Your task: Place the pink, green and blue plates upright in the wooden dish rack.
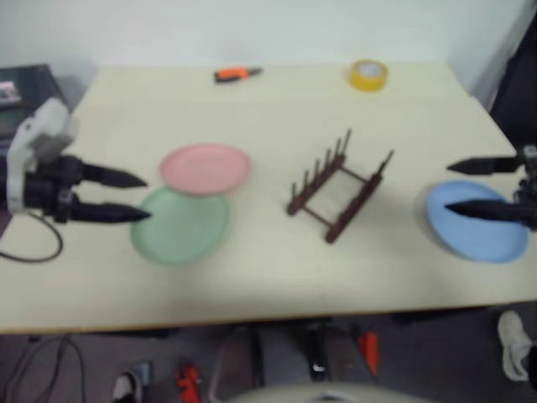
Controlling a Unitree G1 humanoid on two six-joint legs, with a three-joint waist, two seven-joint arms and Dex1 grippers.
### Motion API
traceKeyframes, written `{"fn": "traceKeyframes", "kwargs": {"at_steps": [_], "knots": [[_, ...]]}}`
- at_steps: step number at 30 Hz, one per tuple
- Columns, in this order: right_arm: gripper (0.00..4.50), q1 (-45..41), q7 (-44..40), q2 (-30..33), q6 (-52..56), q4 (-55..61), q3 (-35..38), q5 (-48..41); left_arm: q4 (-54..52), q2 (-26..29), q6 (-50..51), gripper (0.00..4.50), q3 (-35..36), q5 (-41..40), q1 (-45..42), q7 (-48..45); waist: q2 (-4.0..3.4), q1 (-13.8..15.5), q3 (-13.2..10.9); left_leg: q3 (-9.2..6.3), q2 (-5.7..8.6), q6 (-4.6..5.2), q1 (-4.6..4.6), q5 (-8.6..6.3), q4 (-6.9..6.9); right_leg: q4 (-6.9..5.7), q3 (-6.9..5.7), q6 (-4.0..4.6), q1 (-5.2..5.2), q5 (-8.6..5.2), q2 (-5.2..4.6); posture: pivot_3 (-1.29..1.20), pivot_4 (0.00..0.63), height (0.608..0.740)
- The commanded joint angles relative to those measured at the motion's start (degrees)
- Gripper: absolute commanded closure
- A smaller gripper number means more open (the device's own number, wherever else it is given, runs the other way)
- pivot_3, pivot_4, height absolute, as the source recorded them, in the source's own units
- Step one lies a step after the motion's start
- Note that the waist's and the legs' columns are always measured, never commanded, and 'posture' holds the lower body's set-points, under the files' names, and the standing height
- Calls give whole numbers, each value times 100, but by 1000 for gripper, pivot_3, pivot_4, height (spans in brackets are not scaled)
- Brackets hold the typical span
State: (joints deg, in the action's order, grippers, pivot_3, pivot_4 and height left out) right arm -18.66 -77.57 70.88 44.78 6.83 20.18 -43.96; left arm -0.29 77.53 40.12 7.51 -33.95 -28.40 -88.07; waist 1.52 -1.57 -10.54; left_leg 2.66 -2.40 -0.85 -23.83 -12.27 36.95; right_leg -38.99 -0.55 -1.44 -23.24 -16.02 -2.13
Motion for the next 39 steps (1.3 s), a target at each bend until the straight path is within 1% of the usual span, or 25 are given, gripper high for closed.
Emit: {"fn": "traceKeyframes", "kwargs": {"at_steps": [1, 5, 10, 13, 17, 20, 23, 26, 30, 33, 39], "knots": [[0, -149, 30, 69, 42, 172, 144, -98, -38, -8, -33, 1171, -22, 3, -160, -87, 0, -2, 0, 2, -1, 0, 0, 0, 0, 0, 1, 0, 0, 0, 1, 0, 150, 740], [0, -284, 34, 7, -54, 123, 6, -16, -192, -86, -59, 1171, -63, -32, -86, -54, 0, -7, 0, 8, -6, 0, 0, 0, -1, 0, 4, 0, -3, 0, 5, 0, 150, 740], [0, -543, 23, -11, -165, -80, -155, 81, -474, -455, 93, 1171, -269, -95, -379, 166, 0, 0, 0, 10, -6, 0, -1, 0, 2, 0, 5, 1, -3, 4, 6, 0, 150, 740], [0, -527, 53, -3, -79, 39, -111, 26, -710, -626, 130, 1171, -370, -87, -407, 256, 0, 5, 0, 12, -7, 0, -1, 0, 3, 1, 8, 1, -3, 5, 6, 0, 150, 740], [0, -419, 26, 25, -111, 40, -46, 69, -956, -957, 309, 1171, -466, -88, -517, 636, 0, 6, 0, 14, -8, 0, -1, 0, 1, 1, 9, 1, -3, 5, 9, 0, 150, 740], [0, -91, 268, -50, -40, 164, 114, 142, -1439, -1543, 247, 1171, -961, 245, -482, 1261, 1, 14, 1, 13, -9, 0, 3, 0, 3, 1, 10, 0, 2, 5, 10, 0, 150, 740], [0, 87, 316, -31, -58, 167, 322, 130, -1682, -2244, 446, 1171, -1416, 362, -803, 1774, 2, 52, 1, 14, -5, -1, -2, 1, 10, 1, 17, -11, 3, 13, 9, 0, 150, 740], [0, 298, 423, -63, 59, 404, 525, 57, -1776, -2572, 378, 1171, -1901, 735, -834, 2027, 3, 68, 1, 16, -4, -1, -3, 1, 13, 3, 19, -16, 4, 18, 12, 0, 150, 740], [0, 572, 505, -31, 348, 782, 1036, -120, -1727, -3142, 392, 1171, -2459, 1181, -974, 2504, -1, 61, 3, 19, -7, -1, 3, 1, 10, 2, 27, -17, 3, 19, 18, 0, 150, 740], [0, 835, 605, -73, 531, 1027, 1413, -177, -1500, -3654, 489, 1171, -2777, 1569, -1135, 3014, 0, 87, 2, 15, -6, -1, 2, 1, 12, 2, 26, -16, 5, 19, 19, 0, 150, 740], [0, 1210, 848, -202, 892, 1530, 1982, -361, -997, -4552, 1162, 1171, -3065, 1945, -1444, 3834, 1, 125, 3, 14, -2, 0, 2, 1, 17, 3, 30, -19, 8, 25, 20, 0, 150, 740]]}}
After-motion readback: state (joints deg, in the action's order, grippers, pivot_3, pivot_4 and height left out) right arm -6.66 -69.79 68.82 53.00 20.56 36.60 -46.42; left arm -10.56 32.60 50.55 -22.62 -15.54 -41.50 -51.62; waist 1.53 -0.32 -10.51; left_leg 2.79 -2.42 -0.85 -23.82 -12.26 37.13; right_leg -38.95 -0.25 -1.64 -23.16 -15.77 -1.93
